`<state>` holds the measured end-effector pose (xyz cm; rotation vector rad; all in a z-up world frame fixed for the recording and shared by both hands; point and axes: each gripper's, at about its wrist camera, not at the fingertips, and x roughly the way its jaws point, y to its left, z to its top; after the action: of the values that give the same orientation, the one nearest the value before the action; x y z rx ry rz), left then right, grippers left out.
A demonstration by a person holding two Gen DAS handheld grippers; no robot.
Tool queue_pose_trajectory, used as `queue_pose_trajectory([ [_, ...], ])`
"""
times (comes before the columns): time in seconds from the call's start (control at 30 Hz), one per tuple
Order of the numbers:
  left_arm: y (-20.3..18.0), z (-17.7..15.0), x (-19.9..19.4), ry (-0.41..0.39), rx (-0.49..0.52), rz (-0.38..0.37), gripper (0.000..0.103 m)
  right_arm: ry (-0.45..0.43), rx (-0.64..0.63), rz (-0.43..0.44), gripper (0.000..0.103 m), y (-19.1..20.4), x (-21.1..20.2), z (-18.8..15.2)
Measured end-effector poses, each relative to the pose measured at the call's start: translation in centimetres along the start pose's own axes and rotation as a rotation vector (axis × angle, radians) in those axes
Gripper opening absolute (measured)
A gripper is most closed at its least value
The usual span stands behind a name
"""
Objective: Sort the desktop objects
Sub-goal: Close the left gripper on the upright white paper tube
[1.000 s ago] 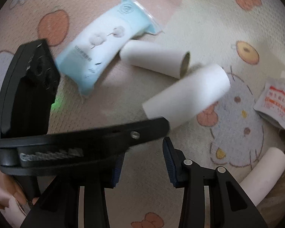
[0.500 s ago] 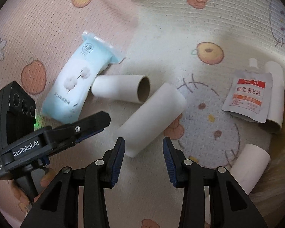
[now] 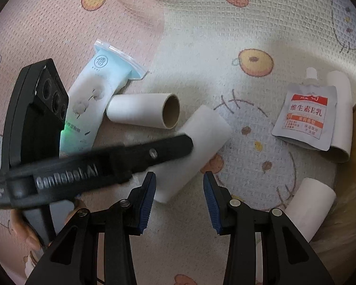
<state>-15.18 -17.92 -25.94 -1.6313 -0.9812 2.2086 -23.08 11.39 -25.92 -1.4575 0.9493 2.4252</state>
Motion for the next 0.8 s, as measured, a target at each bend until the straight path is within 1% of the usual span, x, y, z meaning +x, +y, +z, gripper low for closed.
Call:
queue_pose_trajectory([
  [0.07,-0.2,-0.6,0.1,0.007,-0.003,0.008,0.05,0.012,0.011,0.005,0.039,-0.1,0.1,-0.1],
  [0.13,-0.1,-1.0,-0.1,0.008,-0.016,0.011,0.05,0.029,0.018,0.004,0.045,-0.1,0.4,-0.1],
  [0.2,0.0,-1.4,-0.3,-0.002,-0.027,0.016,0.05,0.045,0.012,0.016,0.047,0.0,0.8,-0.4],
  [0.23,0.0,-1.6,-0.3,-0.008,-0.033,0.019,0.049,0.05,0.004,0.019,0.048,0.0,0.3,-0.8],
  [0.33,0.3,-2.2,-0.6,-0.02,-0.041,0.027,0.049,0.061,-0.038,0.015,0.048,0.5,0.4,-1.2],
  [0.4,0.7,-2.7,-0.9,-0.031,-0.047,0.019,0.049,0.068,-0.04,0.031,0.048,0.5,0.5,-1.4],
  [0.5,1.7,-3.7,-1.1,-0.062,-0.099,-0.016,0.049,0.088,-0.044,0.063,0.048,0.7,0.9,-1.9],
  [0.6,2.3,-4.5,-1.5,-0.081,-0.125,-0.03,0.048,0.1,-0.079,0.06,0.049,1.3,1.0,-2.3],
  [0.7,1.9,-5.1,-2.1,-0.098,-0.12,0.004,0.048,0.103,-0.129,0.048,0.05,2.3,0.9,-2.7],
  [0.8,0.9,-5.3,-3.0,-0.115,-0.089,0.042,0.048,0.108,-0.156,0.061,0.05,3.0,0.6,-3.0],
])
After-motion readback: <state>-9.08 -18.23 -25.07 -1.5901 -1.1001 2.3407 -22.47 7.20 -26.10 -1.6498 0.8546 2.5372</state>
